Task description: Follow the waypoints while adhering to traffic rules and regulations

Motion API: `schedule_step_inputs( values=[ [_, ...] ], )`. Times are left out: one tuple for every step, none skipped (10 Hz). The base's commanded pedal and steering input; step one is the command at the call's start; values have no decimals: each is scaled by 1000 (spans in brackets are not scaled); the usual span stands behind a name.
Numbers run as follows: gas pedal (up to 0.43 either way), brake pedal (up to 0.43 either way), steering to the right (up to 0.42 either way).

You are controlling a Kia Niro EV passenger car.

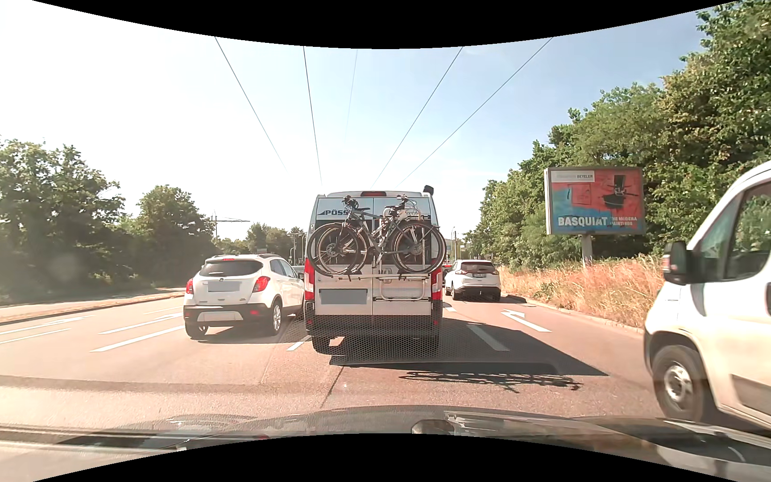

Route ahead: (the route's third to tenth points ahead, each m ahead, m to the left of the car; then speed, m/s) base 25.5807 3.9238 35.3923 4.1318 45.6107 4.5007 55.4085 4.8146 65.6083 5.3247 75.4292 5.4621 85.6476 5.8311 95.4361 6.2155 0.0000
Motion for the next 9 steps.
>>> schedule_step_inputs(
  values=[
    [0, 207, -3],
    [0, 207, -3],
    [0, 207, -3],
    [0, 207, -3],
    [0, 207, -3],
    [0, 207, -3],
    [0, 207, -3],
    [0, 207, -3],
    [0, 207, -3]
  ],
)
